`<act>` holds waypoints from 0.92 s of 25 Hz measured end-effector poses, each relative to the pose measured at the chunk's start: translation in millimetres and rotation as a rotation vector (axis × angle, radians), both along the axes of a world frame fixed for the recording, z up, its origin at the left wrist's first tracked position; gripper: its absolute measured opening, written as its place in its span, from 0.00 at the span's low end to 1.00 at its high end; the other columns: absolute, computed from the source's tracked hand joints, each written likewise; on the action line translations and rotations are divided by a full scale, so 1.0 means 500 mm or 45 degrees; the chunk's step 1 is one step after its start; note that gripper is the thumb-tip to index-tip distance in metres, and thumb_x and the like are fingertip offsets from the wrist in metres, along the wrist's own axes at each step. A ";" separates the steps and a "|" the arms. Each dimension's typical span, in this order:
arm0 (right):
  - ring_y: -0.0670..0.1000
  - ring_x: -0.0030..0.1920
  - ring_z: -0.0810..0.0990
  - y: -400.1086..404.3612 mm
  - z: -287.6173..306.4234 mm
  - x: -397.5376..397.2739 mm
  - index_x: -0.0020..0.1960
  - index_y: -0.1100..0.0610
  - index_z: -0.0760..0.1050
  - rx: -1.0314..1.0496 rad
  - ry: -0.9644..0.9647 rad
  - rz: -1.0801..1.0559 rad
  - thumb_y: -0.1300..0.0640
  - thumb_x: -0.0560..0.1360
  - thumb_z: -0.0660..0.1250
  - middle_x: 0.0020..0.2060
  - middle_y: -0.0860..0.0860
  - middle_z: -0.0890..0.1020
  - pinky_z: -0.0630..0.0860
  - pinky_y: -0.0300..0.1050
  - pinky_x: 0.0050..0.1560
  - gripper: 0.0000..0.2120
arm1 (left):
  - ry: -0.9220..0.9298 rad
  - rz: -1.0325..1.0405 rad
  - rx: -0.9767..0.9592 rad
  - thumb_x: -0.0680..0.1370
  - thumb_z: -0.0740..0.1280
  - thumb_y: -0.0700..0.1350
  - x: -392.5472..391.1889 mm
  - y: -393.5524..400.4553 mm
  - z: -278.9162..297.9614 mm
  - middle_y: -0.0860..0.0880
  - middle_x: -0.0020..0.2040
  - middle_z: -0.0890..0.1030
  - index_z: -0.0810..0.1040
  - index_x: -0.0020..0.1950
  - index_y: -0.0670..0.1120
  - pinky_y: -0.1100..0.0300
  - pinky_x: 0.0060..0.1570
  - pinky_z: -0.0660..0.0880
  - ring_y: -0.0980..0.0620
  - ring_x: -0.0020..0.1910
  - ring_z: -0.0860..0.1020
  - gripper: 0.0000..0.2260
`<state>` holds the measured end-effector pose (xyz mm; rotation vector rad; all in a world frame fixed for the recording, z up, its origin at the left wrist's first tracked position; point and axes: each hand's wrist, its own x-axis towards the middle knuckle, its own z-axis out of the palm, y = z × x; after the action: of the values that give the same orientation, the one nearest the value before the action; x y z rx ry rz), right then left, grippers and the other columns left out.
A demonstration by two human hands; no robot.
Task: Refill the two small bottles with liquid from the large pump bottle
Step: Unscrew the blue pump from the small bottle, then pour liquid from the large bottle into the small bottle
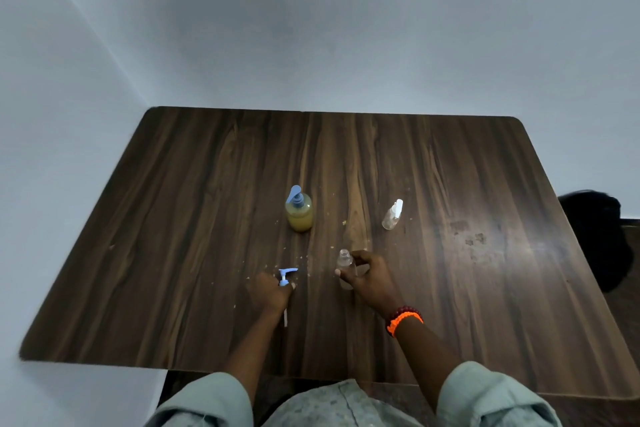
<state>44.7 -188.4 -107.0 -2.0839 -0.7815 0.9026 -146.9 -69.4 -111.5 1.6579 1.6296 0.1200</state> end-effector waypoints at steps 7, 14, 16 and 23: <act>0.47 0.58 0.81 0.015 0.008 -0.008 0.64 0.54 0.81 0.025 0.017 0.027 0.48 0.73 0.78 0.53 0.44 0.82 0.77 0.47 0.60 0.22 | 0.019 0.005 -0.038 0.72 0.81 0.48 -0.005 0.009 -0.014 0.40 0.41 0.87 0.86 0.42 0.39 0.52 0.46 0.79 0.40 0.47 0.86 0.12; 0.43 0.51 0.82 0.043 0.002 -0.011 0.57 0.50 0.82 0.056 -0.006 0.000 0.35 0.66 0.78 0.50 0.44 0.85 0.77 0.40 0.49 0.26 | -0.306 -0.189 0.236 0.74 0.75 0.37 0.058 -0.005 0.039 0.46 0.59 0.82 0.83 0.60 0.45 0.53 0.57 0.80 0.46 0.57 0.83 0.15; 0.44 0.50 0.83 0.061 0.005 -0.014 0.55 0.51 0.83 0.084 0.009 0.020 0.37 0.66 0.79 0.48 0.46 0.85 0.76 0.39 0.47 0.24 | -0.408 -0.375 -0.028 0.74 0.76 0.38 0.074 -0.015 0.045 0.52 0.65 0.79 0.78 0.70 0.49 0.51 0.64 0.81 0.51 0.64 0.80 0.25; 0.41 0.47 0.86 0.093 0.062 -0.033 0.53 0.49 0.85 0.153 0.044 0.297 0.42 0.70 0.79 0.45 0.44 0.88 0.81 0.39 0.46 0.16 | -0.567 -0.264 -0.133 0.77 0.76 0.40 0.062 -0.005 0.027 0.56 0.56 0.86 0.81 0.64 0.52 0.60 0.54 0.81 0.58 0.55 0.84 0.18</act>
<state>28.5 -141.9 -76.2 -1.8944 -1.0503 0.9873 -116.1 -72.2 -98.2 1.5738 1.1076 0.2736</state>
